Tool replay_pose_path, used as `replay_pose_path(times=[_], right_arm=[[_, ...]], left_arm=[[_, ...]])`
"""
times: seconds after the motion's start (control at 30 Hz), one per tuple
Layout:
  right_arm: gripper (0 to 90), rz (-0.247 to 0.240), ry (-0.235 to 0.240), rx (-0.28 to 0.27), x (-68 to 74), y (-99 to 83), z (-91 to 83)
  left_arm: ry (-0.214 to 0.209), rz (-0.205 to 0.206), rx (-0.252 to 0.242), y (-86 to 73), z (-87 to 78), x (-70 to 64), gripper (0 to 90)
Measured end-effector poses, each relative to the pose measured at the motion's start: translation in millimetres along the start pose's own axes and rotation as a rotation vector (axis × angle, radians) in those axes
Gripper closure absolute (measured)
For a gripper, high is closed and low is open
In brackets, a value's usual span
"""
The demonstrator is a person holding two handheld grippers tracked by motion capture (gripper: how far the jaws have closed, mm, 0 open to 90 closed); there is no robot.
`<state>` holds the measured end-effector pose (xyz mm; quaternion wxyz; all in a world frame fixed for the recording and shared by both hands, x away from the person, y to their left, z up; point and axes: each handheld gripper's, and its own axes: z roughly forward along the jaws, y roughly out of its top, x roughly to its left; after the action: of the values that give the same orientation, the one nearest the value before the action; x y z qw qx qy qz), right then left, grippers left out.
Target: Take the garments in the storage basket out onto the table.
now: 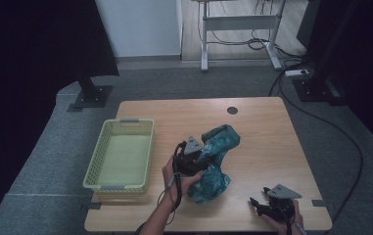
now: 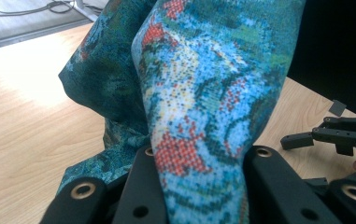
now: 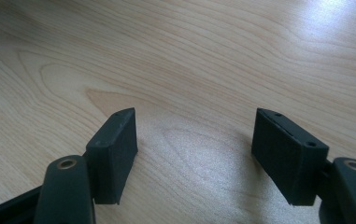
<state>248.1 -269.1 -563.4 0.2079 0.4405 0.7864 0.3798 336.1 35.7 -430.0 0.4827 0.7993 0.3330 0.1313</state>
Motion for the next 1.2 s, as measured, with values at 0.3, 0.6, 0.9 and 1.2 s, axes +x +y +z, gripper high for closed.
replay_pose_path(times=[0.3, 0.6, 0.9, 1.2], right_arm=[[30.8, -0.001, 0.001, 0.0, 0.0, 0.0, 0.0], [30.8, 0.0, 0.002, 0.0, 0.1, -0.1, -0.1], [30.8, -0.002, 0.003, -0.001, 0.1, -0.3, -0.2], [30.7, -0.002, 0.003, -0.001, 0.1, -0.3, -0.2]], left_arm=[[-0.022, -0.022, 0.025, -12.1, 16.7, 0.8, 76.1], [-0.033, -0.066, 0.047, -27.7, 32.5, 3.4, 77.6], [-0.031, -0.071, 0.088, -41.2, 45.4, 3.8, 77.2], [-0.031, -0.08, 0.118, -53.3, 57.3, 1.7, 73.9]])
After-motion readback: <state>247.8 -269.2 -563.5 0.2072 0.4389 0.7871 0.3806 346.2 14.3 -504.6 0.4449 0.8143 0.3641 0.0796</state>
